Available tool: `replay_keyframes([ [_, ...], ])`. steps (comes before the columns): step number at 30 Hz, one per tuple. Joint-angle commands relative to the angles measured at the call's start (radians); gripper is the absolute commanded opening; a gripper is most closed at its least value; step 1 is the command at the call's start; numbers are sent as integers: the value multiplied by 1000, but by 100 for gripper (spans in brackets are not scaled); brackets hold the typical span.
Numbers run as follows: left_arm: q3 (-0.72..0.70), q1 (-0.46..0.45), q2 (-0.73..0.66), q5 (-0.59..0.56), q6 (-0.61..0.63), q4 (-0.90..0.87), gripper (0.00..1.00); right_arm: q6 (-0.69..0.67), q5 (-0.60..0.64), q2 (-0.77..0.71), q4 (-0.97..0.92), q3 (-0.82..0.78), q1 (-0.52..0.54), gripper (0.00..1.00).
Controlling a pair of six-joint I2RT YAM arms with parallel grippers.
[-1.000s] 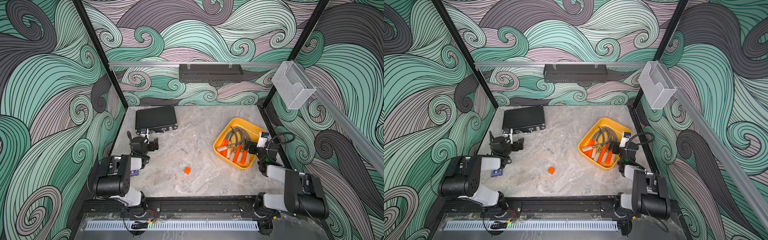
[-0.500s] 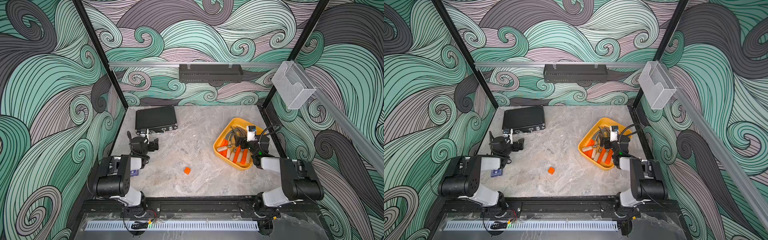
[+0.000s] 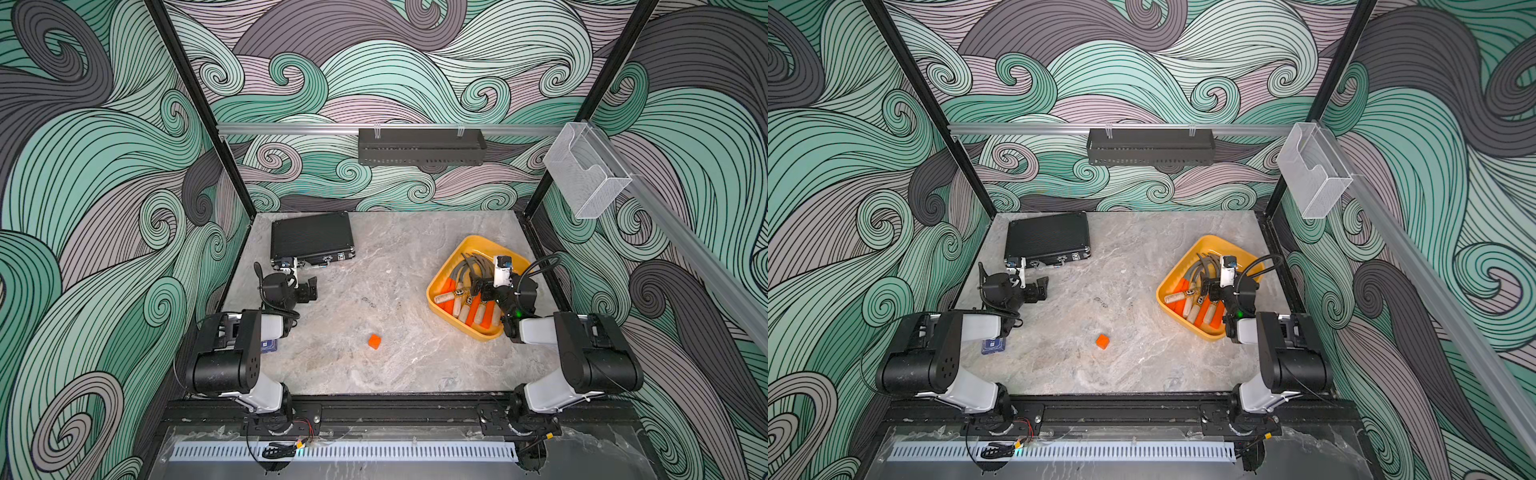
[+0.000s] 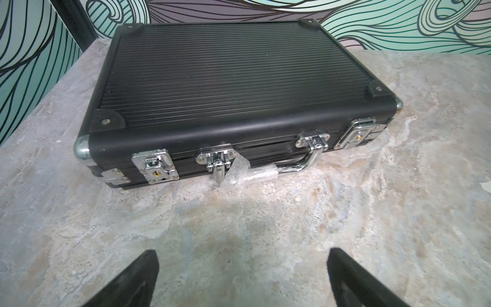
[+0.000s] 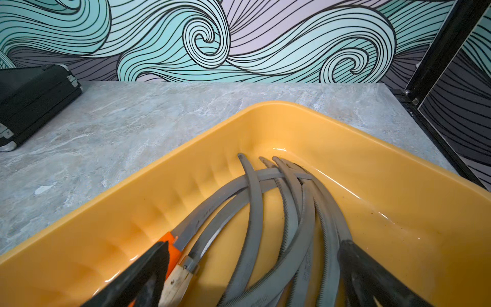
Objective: Put small sickles into storage boxes
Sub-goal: Reset both arms
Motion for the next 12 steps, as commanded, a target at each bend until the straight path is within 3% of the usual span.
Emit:
replay_keyframes([
  [1, 31, 8, -13, 12, -6, -4, 99, 8, 26, -3, 0, 4, 3, 100],
  [12, 32, 8, -13, 13, -6, -4, 98, 6, 32, -2, -1, 6, 7, 99],
])
